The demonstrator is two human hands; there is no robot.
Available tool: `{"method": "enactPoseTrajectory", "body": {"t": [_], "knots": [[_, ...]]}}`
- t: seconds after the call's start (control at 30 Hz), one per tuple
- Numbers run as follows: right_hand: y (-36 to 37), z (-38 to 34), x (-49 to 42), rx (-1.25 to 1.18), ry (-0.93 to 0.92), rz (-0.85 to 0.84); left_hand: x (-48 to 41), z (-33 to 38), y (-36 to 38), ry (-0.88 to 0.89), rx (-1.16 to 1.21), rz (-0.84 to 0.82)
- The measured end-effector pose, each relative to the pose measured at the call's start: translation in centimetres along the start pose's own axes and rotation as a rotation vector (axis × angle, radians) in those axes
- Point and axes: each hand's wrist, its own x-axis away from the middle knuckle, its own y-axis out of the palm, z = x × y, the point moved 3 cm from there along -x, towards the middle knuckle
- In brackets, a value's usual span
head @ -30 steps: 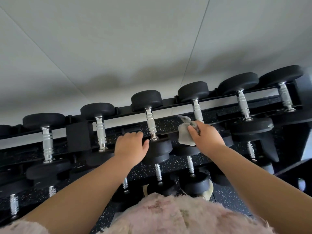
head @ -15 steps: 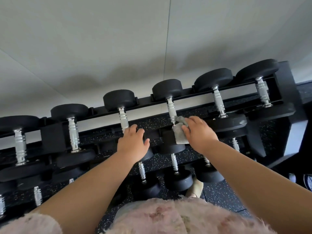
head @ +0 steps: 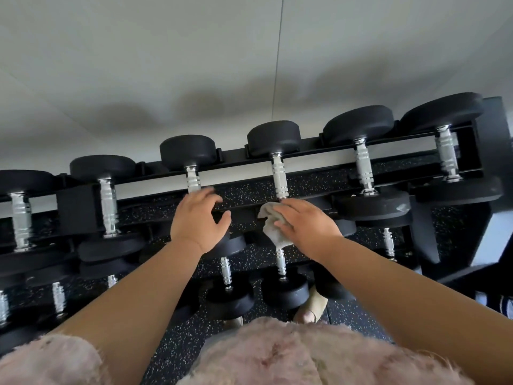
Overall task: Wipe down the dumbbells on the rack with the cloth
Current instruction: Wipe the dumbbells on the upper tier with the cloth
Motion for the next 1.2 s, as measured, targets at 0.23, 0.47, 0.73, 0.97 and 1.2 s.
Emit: {"method": "enactPoseTrajectory", "body": {"t": [0.23, 0.47, 0.73, 0.97, 1.2], "knots": [[-1.7, 3.0, -0.6, -0.328, 0.532, -0.027, -0.2, 0.8, 0.6, -0.307, 0.009, 0.063], [0.1, 0.2, -1.6, -0.198, 0.165, -0.025, 0.1, 0.5, 0.3, -0.268, 0.039, 0.117], [-1.3, 5.0, -1.0, -0.401, 0.374, -0.126, 0.3, 0.4, 0.0, -0.322, 0.079, 0.127], [-1.8, -0.8, -1.7, -0.18, 0.243, -0.25, 0.3, 0.5, 0.0, -0.331, 0.043, 0.142], [-1.6, 2.7, 0.2, -0.249, 0.053, -0.171, 0.4, 1.1, -0.3, -0.377, 0.021, 0.13]]}}
